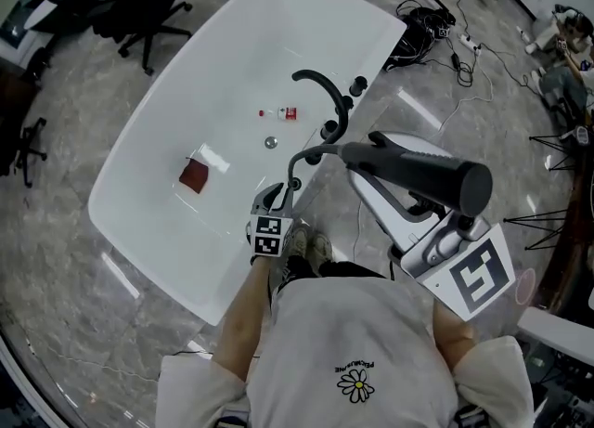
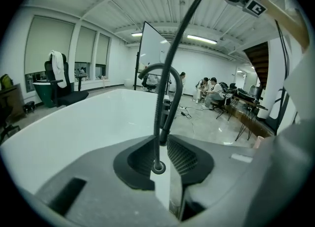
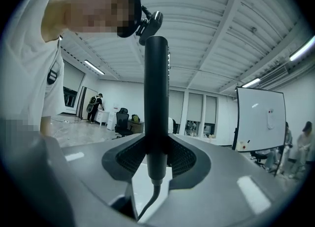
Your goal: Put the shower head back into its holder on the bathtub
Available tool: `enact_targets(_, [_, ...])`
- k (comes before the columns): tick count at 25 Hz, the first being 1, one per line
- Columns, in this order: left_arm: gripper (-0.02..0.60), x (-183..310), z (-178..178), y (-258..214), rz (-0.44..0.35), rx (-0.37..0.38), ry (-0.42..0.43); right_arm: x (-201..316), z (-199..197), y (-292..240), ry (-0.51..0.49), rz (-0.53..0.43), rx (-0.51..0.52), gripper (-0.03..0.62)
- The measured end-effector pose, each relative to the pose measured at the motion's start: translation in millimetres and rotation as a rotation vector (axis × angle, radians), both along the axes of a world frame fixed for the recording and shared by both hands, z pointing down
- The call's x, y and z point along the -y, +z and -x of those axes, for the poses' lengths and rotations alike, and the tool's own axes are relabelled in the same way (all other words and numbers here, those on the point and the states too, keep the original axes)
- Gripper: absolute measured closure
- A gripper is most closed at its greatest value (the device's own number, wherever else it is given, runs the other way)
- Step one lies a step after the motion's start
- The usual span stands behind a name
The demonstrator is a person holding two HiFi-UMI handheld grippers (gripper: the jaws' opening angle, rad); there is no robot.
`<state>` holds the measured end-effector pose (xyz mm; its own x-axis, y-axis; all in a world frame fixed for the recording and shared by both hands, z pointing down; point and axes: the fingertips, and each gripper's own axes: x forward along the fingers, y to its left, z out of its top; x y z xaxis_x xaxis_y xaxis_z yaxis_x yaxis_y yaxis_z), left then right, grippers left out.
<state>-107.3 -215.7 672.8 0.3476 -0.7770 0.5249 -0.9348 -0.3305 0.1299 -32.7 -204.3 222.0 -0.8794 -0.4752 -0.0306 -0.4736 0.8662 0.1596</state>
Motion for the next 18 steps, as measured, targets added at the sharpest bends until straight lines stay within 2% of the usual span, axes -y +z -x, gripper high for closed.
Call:
enact_targets(2, [0.525,4.1,7.8,-14.0,-0.037,-0.016,-0.040,5.1,2.4,14.3,-0.006,0.031,-0.021,0.454])
enact_targets(4, [0.581,8.8,17.0,-31.7,-0.084,-0.040,-0.081,8.7,6.3,27.1,-0.021,0.061,-0.031,0.454])
enact_targets(10, [0.581,21.8,31.8,-94.9,-0.234,-0.127,-0.142,16.6,18.0,76.7,-0.065,0.160,-0.056,0.454])
enact_targets(18, [0.581,29.8,41.7,-163.2,-0.392,-0.162,-0.201,25.8,31.4,139.9,-0.099,0.263,-0.077,0.454])
